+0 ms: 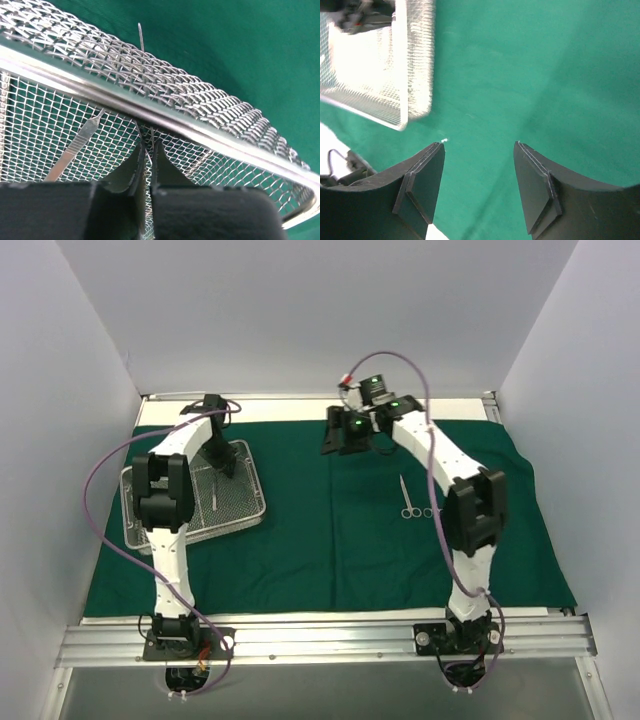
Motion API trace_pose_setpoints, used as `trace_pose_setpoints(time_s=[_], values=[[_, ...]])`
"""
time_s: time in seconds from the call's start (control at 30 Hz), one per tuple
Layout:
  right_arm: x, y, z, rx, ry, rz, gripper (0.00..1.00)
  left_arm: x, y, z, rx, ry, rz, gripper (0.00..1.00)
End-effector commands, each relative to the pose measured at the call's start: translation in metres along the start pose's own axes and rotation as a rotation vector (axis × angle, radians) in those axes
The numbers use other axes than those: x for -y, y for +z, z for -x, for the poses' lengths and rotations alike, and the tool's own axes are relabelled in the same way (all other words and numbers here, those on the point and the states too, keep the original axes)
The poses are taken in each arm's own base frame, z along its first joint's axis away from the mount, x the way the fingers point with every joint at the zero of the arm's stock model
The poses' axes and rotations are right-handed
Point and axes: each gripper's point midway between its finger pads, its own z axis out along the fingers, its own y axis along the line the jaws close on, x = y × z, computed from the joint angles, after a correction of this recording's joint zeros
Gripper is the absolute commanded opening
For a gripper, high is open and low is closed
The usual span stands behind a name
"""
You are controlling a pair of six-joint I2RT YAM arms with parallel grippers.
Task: Open and lay out the surgical kit
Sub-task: Pick up the medical item from the container.
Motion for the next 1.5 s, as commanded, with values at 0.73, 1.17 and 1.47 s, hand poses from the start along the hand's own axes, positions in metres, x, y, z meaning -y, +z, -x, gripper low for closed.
trace_pose_setpoints(time_s=[0.73,1.17,1.47], values=[[-0.148,0.141,-0.027,-0.151,0.017,0.489,0.51,0.008,-0.014,-0.019,0.017,0.284,-0.174,0.12],[-0.145,0.174,-0.072,-0.217,0.038,0.415,0.46,0.004,-0.018,-0.023,0.004,0.318,-0.168,0.13],[-0.157,0.184,-0.078,-0.231,0.105,0.490,0.20,0.008,-0.018,-0.028,-0.017,0.341,-0.189,0.13]])
